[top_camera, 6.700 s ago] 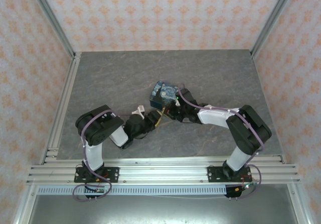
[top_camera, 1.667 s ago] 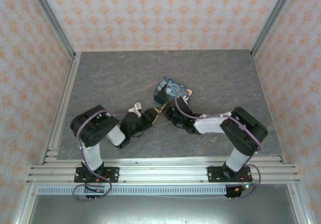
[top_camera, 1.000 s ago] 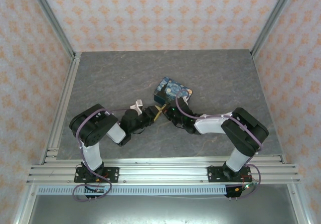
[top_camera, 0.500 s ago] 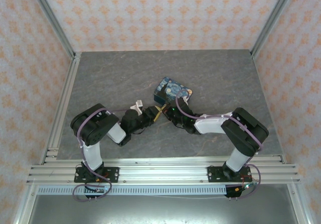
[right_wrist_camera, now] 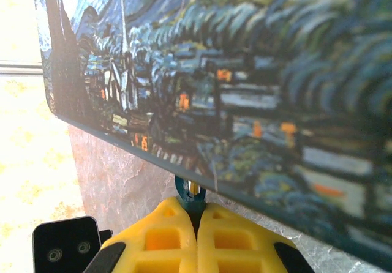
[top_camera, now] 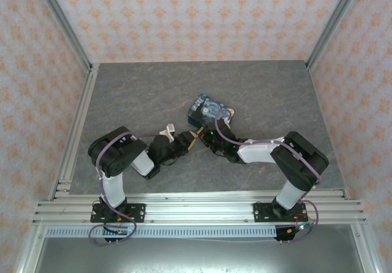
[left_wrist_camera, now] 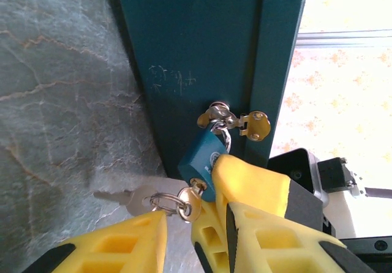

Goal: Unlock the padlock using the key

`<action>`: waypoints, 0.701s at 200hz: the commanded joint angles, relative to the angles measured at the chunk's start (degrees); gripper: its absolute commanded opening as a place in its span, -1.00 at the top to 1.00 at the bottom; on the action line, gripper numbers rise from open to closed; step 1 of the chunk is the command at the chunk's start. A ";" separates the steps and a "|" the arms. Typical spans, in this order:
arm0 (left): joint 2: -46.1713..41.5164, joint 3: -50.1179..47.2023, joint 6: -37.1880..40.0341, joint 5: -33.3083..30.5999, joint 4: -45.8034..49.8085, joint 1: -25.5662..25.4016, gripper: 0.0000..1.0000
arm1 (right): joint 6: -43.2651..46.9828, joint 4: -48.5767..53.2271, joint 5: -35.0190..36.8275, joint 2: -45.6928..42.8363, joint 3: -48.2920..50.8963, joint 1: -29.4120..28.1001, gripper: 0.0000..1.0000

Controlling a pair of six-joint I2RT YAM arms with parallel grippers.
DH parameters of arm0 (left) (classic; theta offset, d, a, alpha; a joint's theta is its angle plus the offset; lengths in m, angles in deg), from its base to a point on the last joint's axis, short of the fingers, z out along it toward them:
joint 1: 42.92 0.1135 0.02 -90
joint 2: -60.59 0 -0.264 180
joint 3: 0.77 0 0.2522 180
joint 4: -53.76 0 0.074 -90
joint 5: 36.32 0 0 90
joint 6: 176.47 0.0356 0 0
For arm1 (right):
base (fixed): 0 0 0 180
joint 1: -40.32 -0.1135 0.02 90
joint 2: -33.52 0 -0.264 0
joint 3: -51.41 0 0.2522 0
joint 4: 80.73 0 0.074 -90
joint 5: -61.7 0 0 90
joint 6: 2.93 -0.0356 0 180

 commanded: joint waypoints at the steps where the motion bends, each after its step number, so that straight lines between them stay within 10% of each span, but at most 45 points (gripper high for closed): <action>1: 0.43 -1.32 -0.24 -1.33 0.29 -0.44 0.36 | -2.83 2.14 -1.20 -0.55 0.77 -0.15 1.00; 140: 1.13 2.87 -0.98 -0.28 0.20 -0.61 0.41 | -3.58 1.24 -2.42 -0.19 0.44 -0.16 1.00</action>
